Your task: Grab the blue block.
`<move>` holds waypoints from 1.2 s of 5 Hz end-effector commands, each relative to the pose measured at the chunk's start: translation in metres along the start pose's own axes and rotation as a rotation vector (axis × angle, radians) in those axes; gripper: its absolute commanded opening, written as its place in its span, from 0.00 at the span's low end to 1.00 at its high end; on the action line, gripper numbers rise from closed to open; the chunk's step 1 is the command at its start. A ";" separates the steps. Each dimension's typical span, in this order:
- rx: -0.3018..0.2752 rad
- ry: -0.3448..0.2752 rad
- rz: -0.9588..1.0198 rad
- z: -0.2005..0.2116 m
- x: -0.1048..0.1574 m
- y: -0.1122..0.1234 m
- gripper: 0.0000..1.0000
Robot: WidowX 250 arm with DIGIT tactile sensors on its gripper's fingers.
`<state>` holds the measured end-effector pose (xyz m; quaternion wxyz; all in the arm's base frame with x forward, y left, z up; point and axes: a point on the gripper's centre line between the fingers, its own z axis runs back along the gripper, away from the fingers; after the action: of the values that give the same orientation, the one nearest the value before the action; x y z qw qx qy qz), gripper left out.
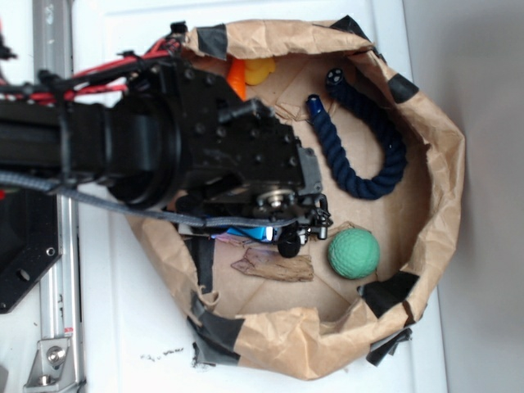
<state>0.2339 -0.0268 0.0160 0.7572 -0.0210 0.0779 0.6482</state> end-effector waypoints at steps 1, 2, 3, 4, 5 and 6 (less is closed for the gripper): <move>-0.032 -0.145 -0.124 -0.003 0.023 -0.006 1.00; -0.100 -0.271 -0.175 0.000 0.029 -0.009 0.00; -0.121 -0.269 -0.131 -0.003 0.031 -0.001 0.00; -0.130 -0.280 -0.146 0.002 0.033 0.002 0.00; -0.119 -0.299 -0.397 0.050 0.035 -0.014 0.00; -0.053 -0.351 -0.650 0.104 0.061 -0.020 0.00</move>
<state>0.2663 0.0278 0.0899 0.9301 0.0550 -0.0495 0.3598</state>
